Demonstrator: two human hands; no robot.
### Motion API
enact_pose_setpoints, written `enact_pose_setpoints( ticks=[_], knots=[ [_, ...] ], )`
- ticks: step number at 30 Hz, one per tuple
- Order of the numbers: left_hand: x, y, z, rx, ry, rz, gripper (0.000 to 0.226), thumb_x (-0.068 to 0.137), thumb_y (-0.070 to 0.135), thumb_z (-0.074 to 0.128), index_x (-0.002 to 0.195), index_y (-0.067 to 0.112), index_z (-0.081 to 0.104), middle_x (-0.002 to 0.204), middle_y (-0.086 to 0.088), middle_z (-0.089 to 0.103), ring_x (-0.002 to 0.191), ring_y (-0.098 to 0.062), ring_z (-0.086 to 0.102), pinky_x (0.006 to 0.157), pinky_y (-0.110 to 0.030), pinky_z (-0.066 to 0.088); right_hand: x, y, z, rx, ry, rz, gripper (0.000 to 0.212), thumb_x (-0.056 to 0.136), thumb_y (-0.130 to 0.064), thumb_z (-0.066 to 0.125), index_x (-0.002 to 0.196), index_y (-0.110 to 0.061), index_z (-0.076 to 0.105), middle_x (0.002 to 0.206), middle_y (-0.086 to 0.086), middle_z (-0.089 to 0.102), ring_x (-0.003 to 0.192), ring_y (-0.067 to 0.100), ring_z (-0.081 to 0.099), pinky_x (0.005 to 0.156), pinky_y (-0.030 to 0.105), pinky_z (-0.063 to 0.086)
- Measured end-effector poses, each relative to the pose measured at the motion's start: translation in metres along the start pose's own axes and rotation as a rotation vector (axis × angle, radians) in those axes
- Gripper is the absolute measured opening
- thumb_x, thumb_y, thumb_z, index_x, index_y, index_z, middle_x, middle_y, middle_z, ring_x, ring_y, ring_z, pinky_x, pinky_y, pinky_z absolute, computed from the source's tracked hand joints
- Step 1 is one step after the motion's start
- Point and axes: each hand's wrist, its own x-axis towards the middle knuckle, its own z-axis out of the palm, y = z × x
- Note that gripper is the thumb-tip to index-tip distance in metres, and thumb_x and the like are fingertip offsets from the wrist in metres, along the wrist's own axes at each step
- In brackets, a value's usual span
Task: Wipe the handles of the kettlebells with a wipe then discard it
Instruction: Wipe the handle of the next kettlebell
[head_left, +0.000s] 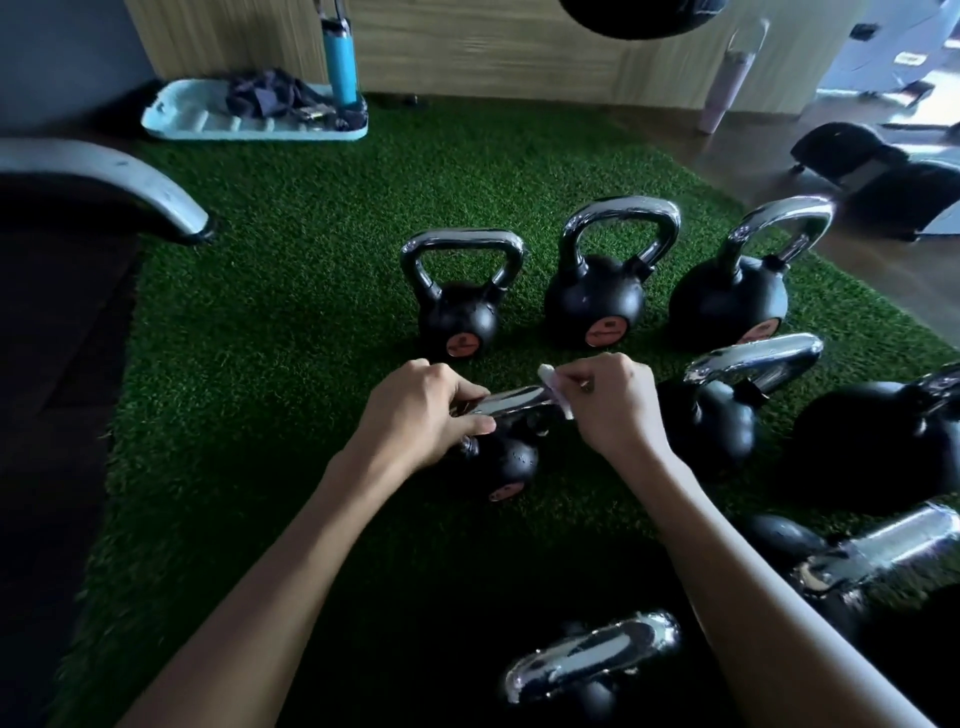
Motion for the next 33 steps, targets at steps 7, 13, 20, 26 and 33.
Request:
enact_pose_setpoints(
  ticks=[7, 13, 20, 26, 33],
  knots=[
    [-0.033, -0.021, -0.003, -0.010, 0.007, -0.023, 0.043, 0.078, 0.067, 0.069, 0.119, 0.053, 0.067, 0.083, 0.007, 0.053, 0.083, -0.011, 0.054, 0.061, -0.022, 0.036, -0.016, -0.023, 0.008, 0.121, -0.006, -0.049, 0.030, 0.089, -0.041, 0.073, 0.074, -0.015, 0.079, 0.069, 0.003, 0.073, 0.066, 0.017, 0.065, 0.065, 0.027, 0.045],
    [-0.039, -0.020, 0.004, 0.008, 0.093, -0.015, 0.047, 0.076, 0.069, 0.069, 0.120, 0.054, 0.066, 0.076, 0.010, 0.049, 0.074, -0.010, 0.050, 0.059, -0.028, 0.033, -0.016, 0.025, 0.017, 0.234, -0.148, 0.286, 0.012, 0.089, -0.033, 0.073, 0.081, -0.029, 0.081, 0.076, -0.005, 0.076, 0.074, 0.009, 0.066, 0.060, 0.020, 0.044],
    [-0.030, -0.028, 0.010, -0.005, 0.091, -0.030, 0.043, 0.079, 0.066, 0.069, 0.120, 0.057, 0.064, 0.109, 0.002, 0.073, 0.114, -0.021, 0.060, 0.072, -0.027, 0.040, -0.015, 0.044, 0.029, 0.467, -0.203, 0.435, 0.017, 0.086, -0.023, 0.075, 0.070, -0.028, 0.079, 0.057, -0.010, 0.066, 0.052, 0.004, 0.047, 0.052, 0.025, 0.038],
    [-0.023, -0.012, 0.017, 0.009, 0.139, -0.015, 0.043, 0.084, 0.061, 0.068, 0.126, 0.054, 0.062, 0.096, 0.002, 0.065, 0.101, -0.020, 0.062, 0.075, -0.028, 0.044, -0.015, 0.048, 0.018, 0.508, -0.204, 0.559, 0.008, 0.085, -0.023, 0.079, 0.092, -0.020, 0.082, 0.056, -0.012, 0.065, 0.040, -0.003, 0.048, 0.046, 0.017, 0.037],
    [-0.013, 0.007, 0.018, -0.184, 0.164, 0.069, 0.050, 0.081, 0.063, 0.069, 0.124, 0.040, 0.069, 0.102, 0.004, 0.072, 0.094, -0.009, 0.063, 0.080, -0.026, 0.049, -0.021, 0.011, -0.022, 0.723, -0.192, 0.322, 0.009, 0.081, -0.013, 0.082, 0.090, -0.013, 0.079, 0.082, 0.003, 0.078, 0.065, 0.003, 0.067, 0.067, 0.018, 0.051]
  ],
)
